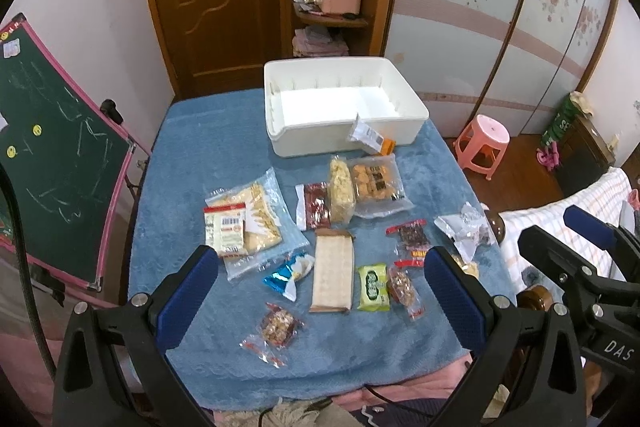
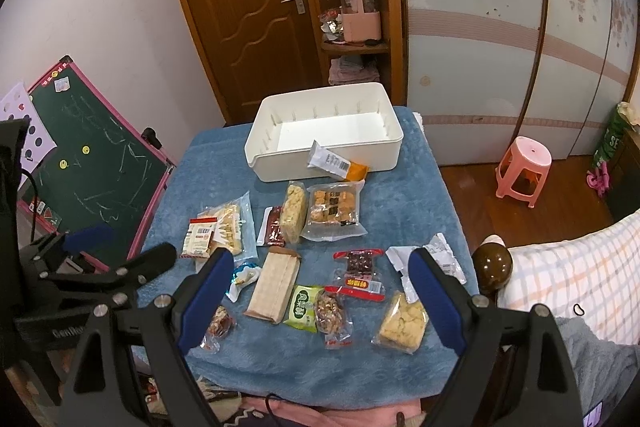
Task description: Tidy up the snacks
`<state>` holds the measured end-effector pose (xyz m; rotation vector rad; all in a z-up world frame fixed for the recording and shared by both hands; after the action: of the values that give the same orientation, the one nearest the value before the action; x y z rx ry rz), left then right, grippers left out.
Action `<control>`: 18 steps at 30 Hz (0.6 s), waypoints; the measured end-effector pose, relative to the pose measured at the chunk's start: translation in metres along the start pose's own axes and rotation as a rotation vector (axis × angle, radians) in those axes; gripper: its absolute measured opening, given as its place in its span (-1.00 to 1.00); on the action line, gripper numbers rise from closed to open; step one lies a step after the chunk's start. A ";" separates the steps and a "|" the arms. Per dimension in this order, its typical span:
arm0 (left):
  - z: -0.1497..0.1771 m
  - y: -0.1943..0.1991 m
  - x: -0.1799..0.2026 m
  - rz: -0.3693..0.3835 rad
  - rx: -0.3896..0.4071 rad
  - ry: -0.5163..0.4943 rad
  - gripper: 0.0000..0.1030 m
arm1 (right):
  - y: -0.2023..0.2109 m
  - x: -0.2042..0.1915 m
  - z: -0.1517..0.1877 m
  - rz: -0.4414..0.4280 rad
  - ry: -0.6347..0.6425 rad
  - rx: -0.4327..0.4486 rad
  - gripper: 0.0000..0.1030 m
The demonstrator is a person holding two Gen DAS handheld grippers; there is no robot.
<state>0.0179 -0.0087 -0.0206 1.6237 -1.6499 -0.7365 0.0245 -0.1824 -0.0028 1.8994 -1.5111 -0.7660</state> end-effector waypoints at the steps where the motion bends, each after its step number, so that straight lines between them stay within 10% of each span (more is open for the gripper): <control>1: -0.003 0.002 0.000 0.000 0.008 0.000 0.99 | 0.001 0.002 -0.001 0.003 -0.003 0.004 0.75; 18: -0.027 0.029 0.006 -0.031 0.130 -0.089 0.99 | 0.013 0.008 -0.026 0.048 0.062 0.038 0.75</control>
<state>0.0226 -0.0106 0.0193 1.7327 -1.7716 -0.7403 0.0374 -0.1906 0.0238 1.8897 -1.5371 -0.6555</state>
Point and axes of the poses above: each gripper's, at about its wrist camera, not at the fingertips, and y roughly against the way its jaws point, x to its right, z to its underside, the point moved 3 cm from there along -y, roughly the way its jaws point, and after that the axes turned 3 degrees about y, right-handed, at the moved point
